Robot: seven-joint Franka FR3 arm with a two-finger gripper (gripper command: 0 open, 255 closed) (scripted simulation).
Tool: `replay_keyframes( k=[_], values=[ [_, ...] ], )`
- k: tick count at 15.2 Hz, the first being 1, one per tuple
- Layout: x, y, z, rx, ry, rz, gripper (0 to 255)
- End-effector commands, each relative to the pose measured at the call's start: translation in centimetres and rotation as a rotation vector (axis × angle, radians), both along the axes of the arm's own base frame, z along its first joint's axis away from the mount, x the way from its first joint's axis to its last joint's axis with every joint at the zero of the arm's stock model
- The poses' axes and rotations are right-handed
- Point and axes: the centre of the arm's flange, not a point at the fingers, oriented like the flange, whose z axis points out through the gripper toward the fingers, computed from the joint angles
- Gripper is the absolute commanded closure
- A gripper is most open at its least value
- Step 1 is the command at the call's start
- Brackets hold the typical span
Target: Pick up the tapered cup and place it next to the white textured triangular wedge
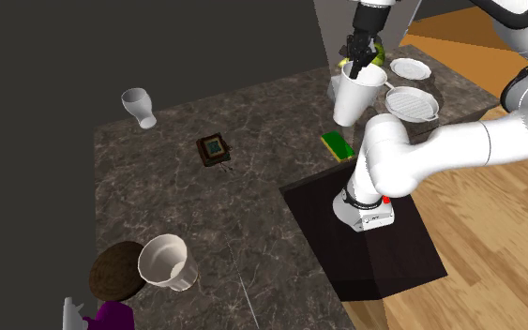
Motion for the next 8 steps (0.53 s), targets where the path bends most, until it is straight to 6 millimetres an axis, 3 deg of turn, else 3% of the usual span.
replay_keyframes(
  k=[1, 8],
  values=[
    [-2.1, -1.4, 0.3, -0.001, 0.001, 0.000, 255],
    [-9.6, -6.7, 0.3, -0.001, 0.001, 0.000, 255]
  ],
)
